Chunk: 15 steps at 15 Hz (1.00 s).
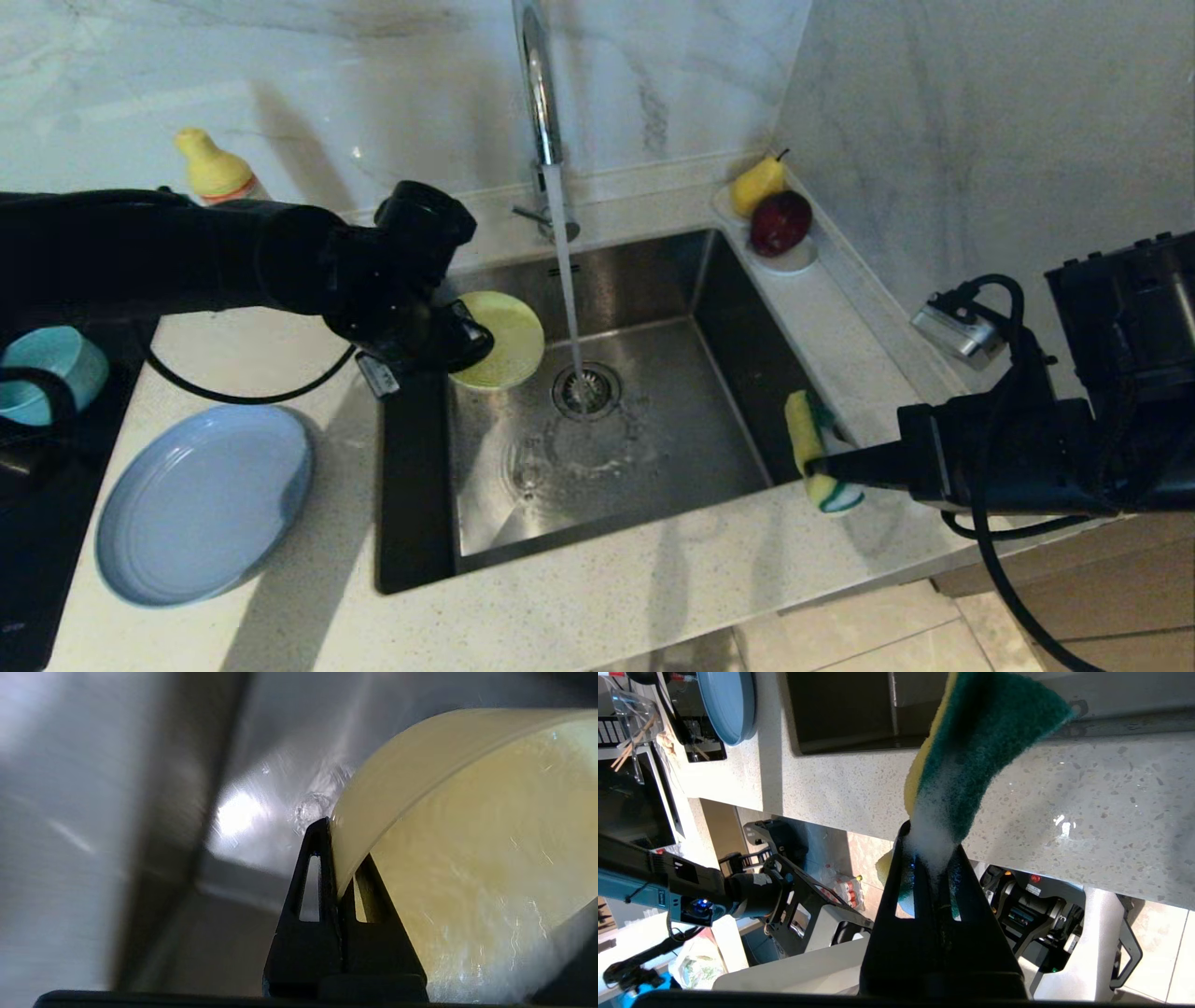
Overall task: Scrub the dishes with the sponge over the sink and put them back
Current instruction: Wash the bowl
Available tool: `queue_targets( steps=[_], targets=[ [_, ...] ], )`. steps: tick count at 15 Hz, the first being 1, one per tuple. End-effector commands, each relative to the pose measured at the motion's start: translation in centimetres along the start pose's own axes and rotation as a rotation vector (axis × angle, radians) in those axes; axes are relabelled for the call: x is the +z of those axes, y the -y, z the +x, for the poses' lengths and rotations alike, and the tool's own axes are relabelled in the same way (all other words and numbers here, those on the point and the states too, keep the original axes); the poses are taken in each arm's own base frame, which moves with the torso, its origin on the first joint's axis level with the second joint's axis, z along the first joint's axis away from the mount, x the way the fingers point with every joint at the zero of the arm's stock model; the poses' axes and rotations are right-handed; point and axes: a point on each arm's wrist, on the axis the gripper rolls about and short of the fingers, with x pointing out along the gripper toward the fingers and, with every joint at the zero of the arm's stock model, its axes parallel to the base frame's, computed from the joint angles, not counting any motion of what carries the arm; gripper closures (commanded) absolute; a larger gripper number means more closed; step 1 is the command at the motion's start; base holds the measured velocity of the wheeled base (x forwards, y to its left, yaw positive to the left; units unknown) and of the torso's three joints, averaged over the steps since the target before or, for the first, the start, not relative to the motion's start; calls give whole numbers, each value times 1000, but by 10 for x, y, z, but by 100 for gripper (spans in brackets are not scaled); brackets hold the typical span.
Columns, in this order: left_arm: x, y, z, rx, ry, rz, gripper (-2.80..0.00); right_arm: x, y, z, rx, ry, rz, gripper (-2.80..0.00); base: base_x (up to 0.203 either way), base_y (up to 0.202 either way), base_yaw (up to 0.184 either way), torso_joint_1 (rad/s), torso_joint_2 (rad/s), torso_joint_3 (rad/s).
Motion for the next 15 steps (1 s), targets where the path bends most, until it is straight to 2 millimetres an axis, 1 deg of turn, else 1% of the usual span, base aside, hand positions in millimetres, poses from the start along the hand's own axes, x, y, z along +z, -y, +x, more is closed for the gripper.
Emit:
queue_targets(
  steps=[1,2,4,7,11,15],
  targets=[
    [19,-18,-46,-51,108,-10,0,0,-3,-2,10,4,-5,0,0,0,0,0,0,0],
    [22,-25,-57,-81,159,6,0,0,-4,-2,11,2,-6,0,0,0,0,0,0,0],
    [25,-35,-69,-133,291,48,0,-1,-3,-2,9,-2,-3,0,0,0,0,0,0,0],
    [21,-41,-62,-121,548,141,0,-1,-4,-2,11,-3,-4,0,0,0,0,0,0,0],
    [11,-47,-53,-146,769,222,0,-2,-3,-1,9,-7,-4,0,0,0,0,0,0,0],
    [4,-46,-40,-211,980,285,0,-2,-3,1,9,-9,-4,0,0,0,0,0,0,0]
  ],
)
